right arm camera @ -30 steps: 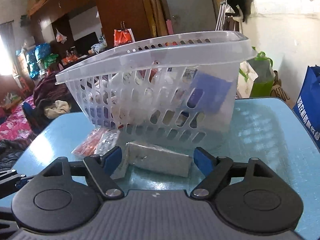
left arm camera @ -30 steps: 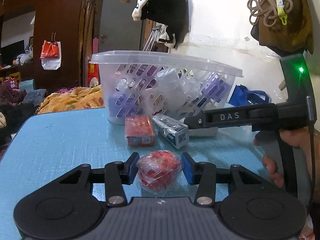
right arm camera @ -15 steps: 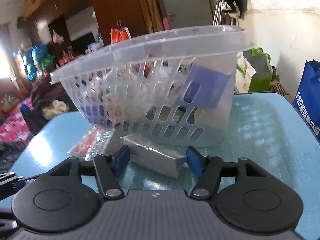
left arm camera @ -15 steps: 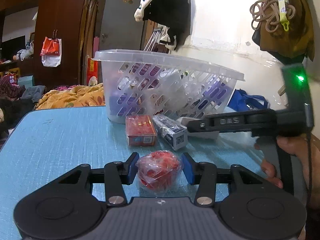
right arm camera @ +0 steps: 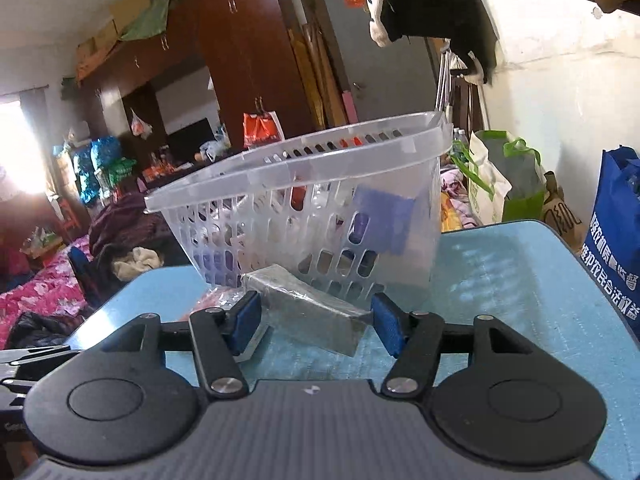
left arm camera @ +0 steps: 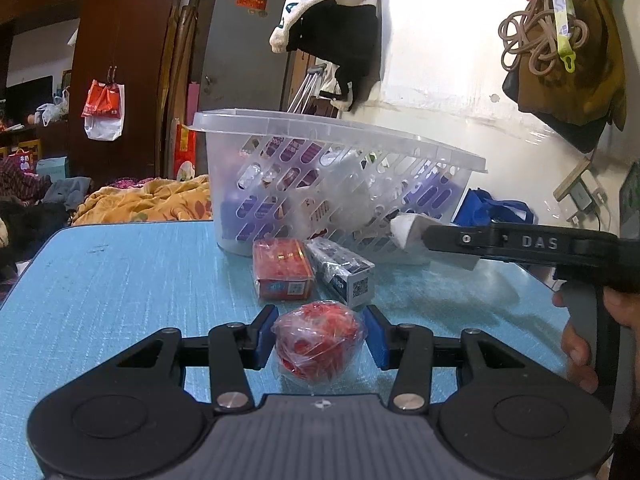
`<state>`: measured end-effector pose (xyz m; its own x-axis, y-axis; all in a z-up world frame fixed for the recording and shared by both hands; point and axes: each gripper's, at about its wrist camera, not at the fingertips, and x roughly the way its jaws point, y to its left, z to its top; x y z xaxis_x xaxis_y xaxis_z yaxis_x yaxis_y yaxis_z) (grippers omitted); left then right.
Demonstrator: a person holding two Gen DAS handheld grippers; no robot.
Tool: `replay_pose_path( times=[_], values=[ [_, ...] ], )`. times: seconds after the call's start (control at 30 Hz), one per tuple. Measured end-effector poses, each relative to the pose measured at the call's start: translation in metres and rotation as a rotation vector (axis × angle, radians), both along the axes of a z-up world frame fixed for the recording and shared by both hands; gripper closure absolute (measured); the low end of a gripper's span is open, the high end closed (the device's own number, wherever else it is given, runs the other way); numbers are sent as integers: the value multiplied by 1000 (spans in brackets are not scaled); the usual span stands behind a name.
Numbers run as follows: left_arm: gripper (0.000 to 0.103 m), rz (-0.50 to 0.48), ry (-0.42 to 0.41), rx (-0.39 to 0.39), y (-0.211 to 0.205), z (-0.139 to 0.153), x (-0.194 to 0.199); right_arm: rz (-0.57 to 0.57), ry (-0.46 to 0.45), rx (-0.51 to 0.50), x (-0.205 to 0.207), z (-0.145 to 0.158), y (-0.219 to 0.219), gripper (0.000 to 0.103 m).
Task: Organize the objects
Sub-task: 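Carry both held items over the white basket and open both grippers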
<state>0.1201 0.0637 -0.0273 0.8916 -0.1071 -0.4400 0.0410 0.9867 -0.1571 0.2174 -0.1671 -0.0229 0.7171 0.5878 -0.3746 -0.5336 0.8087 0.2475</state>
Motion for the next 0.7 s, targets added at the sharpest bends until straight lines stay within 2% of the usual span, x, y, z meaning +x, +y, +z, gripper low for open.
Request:
replay_pose_path(
  times=[0.13,0.27,0.37,0.53,0.7],
  values=[
    [53,13,-31,-1,1,1,-5,18,-18,24,-5,1,-8,39],
    [53,79,-139,35,-3,7,-20,33,-41,66,-13,6,-19,39],
    [53,57,-174,-9,1,16,-24,63,-74,113,-24,17,-31,39],
    [53,26,-235,-13,-2,56,-19,89,-165,145,-39,52,-38,39],
    [53,4,-282,-36,-2,109,11,86,-227,138,-19,84,-30,39]
  ],
)
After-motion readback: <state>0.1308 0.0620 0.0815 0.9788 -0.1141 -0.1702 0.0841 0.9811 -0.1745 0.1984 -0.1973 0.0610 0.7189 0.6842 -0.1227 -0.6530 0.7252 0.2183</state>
